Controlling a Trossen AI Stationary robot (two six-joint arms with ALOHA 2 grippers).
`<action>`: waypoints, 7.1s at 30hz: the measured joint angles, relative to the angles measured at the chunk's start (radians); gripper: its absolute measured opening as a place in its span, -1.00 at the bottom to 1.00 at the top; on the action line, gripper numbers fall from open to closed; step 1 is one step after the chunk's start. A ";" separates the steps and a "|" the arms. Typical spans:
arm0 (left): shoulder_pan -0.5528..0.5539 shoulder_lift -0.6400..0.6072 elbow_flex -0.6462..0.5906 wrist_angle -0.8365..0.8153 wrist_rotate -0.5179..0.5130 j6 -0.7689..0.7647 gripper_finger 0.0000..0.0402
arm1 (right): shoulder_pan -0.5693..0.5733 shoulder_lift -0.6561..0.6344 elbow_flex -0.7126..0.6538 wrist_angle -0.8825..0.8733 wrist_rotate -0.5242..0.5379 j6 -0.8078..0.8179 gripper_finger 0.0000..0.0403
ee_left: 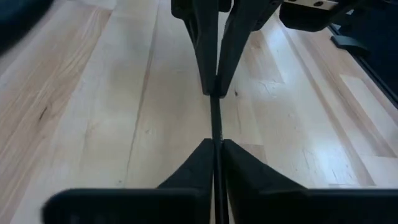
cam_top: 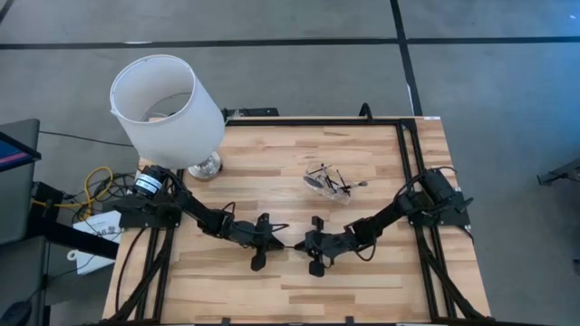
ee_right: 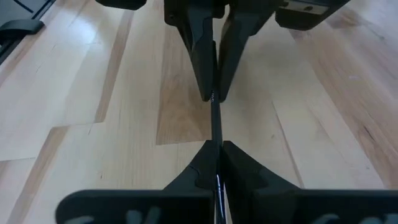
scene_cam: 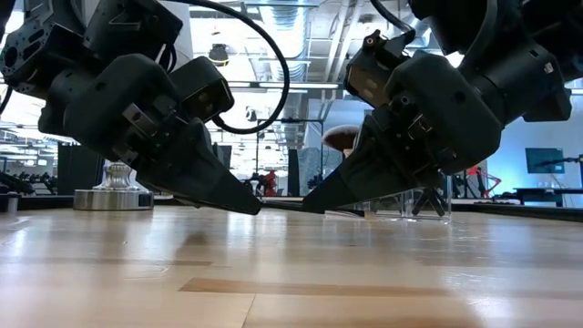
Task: Put items in baskets/containers
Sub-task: Put the black eyeshadow brush into the transparent organizer, then return to Home Position
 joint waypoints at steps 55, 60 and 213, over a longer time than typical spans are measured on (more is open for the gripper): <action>-0.287 -0.466 -0.163 0.088 -0.788 0.603 -0.86 | -0.150 -0.167 0.002 0.448 -0.024 0.033 -0.68; -0.253 -0.466 -0.163 0.087 -0.748 0.535 -0.84 | -0.150 -0.167 0.002 0.457 -0.024 0.032 -0.94; 0.252 -1.460 -0.566 -0.385 -0.107 0.341 -0.98 | -0.233 -1.968 -0.745 -0.714 0.064 -0.385 -0.49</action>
